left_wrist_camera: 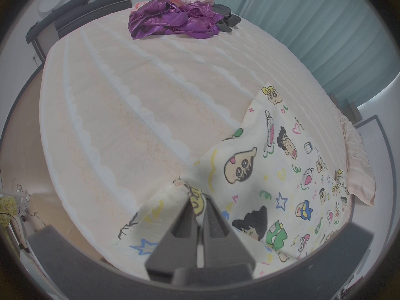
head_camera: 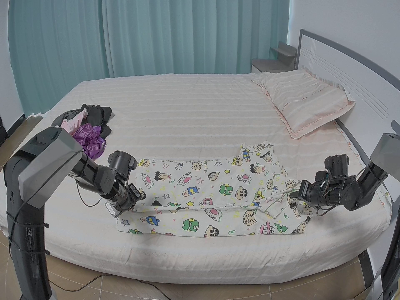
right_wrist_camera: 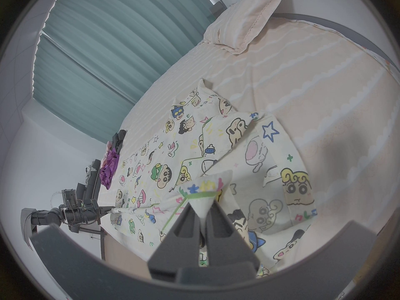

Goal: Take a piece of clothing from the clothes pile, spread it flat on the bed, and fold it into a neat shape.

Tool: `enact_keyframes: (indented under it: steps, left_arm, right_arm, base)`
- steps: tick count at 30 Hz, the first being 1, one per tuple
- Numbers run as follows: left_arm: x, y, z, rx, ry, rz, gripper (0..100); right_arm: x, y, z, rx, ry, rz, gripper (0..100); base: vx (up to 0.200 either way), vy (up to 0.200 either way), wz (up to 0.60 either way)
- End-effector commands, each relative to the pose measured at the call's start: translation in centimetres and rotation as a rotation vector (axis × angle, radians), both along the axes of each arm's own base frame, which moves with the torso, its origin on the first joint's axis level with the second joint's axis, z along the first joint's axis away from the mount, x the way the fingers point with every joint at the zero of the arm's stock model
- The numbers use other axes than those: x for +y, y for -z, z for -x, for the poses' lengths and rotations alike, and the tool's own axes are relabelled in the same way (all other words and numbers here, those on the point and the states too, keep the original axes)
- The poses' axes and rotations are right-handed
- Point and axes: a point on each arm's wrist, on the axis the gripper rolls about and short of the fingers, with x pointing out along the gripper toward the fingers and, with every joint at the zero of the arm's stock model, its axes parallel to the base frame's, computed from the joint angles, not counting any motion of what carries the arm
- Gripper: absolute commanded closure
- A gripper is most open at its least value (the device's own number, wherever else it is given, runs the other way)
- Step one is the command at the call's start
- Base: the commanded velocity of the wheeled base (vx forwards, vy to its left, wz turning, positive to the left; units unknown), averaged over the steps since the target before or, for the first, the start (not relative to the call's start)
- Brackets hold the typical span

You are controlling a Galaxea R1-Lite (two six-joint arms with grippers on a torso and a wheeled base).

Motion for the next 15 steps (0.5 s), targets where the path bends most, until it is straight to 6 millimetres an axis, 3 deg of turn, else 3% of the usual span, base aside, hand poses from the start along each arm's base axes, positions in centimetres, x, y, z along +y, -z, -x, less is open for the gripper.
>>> enact_keyframes:
  steps: [1, 3, 4, 8, 11, 15]
  left_arm:
    - [-0.2, 1.1, -0.3, 0.016, 0.0, -0.012, 0]
    - [-0.2, 1.1, -0.4, 0.016, -0.002, -0.012, 0]
    - [-0.2, 1.1, -0.4, 0.02, -0.002, -0.013, 0]
    - [-0.1, 1.0, -0.3, 0.033, -0.006, -0.011, 0]
    - [0.7, 0.6, -0.1, 0.033, -0.024, -0.002, 0]
    - [2.2, -1.3, 1.0, 0.026, -0.055, 0.083, 0]
  right_arm:
    - [0.5, 0.6, -0.2, 0.012, -0.012, 0.0, 100]
    - [0.5, 1.0, -0.2, 0.024, -0.008, 0.005, 100]
    - [0.5, 1.2, -0.3, 0.028, -0.003, 0.01, 0]
    - [0.4, 1.2, -0.2, 0.027, 0.037, 0.039, 0]
    - [0.0, -0.2, 0.1, -0.003, 0.099, 0.046, 0]
    - [0.0, -2.9, 1.5, -0.05, 0.22, -0.008, 0]
  base:
    - [0.0, 0.0, 0.0]
    - [0.0, 0.0, 0.0]
    - [0.0, 0.0, 0.0]
    - [0.0, 0.0, 0.0]
    - [0.0, 0.0, 0.0]
    - [0.0, 0.0, 0.0]
